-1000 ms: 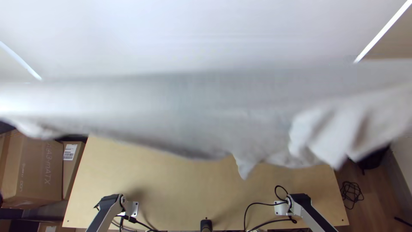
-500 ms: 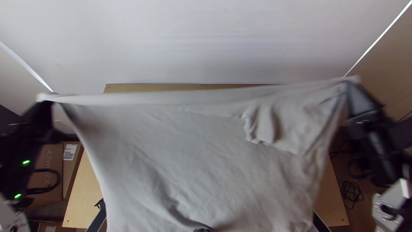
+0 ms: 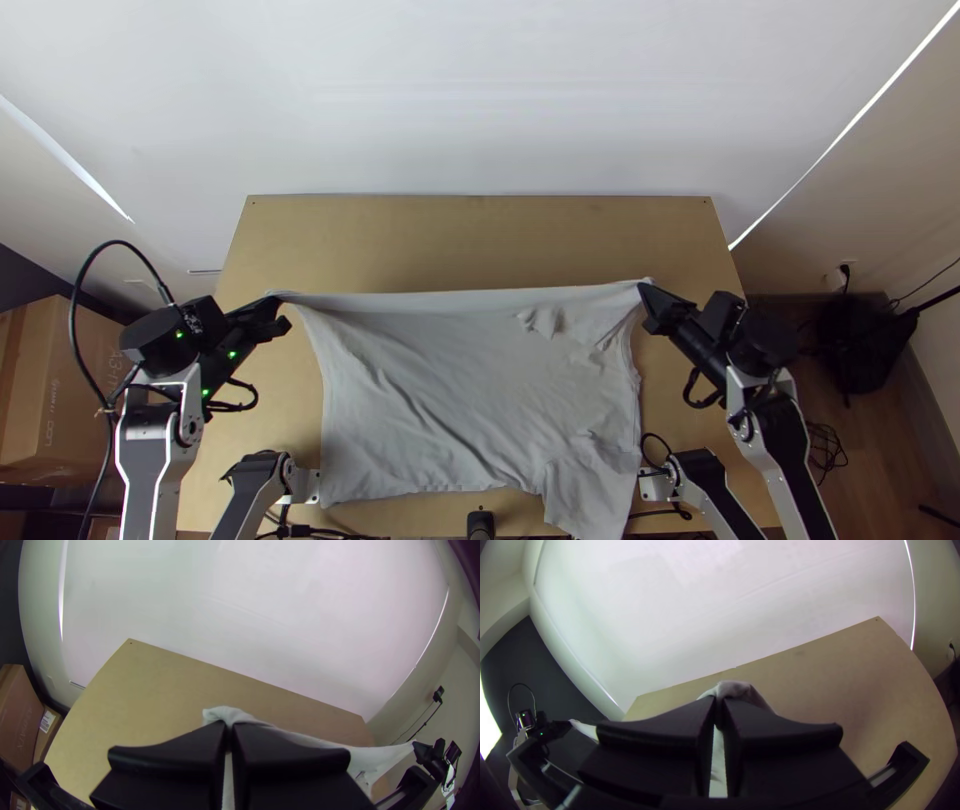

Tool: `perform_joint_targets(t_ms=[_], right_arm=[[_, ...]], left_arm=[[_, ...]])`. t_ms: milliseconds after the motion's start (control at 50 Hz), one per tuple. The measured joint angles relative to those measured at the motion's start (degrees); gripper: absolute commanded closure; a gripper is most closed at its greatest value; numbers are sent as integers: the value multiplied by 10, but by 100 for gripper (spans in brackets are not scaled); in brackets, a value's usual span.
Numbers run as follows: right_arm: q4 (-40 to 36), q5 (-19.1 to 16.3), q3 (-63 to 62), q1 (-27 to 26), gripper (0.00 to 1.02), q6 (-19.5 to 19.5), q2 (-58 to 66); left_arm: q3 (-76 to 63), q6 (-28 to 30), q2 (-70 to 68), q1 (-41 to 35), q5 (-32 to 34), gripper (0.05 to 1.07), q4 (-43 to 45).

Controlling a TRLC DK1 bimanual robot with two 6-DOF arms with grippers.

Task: Fold the t-shirt

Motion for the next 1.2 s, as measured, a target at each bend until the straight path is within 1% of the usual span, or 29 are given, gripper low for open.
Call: perform_joint_targets(t_ms=[280,420,600,720,980,1200], right_arm=[[124,3,-8,2,100,1,162],[155,7,1,-1,100,1,243],[185,9,51,-10,100,-8,354],[188,9,99,-13,100,-12,421],[180,8,226,-14,100,-21,563],[136,8,347,-20,100,-21,668]], left_arm=[[-23,1,104,0,2,105,100],[-23,12,173,0,7,105,145],[-14,39,278,15,12,105,201],[12,52,351,31,14,105,229],[99,65,487,38,24,105,253],[181,65,585,35,24,105,263]])
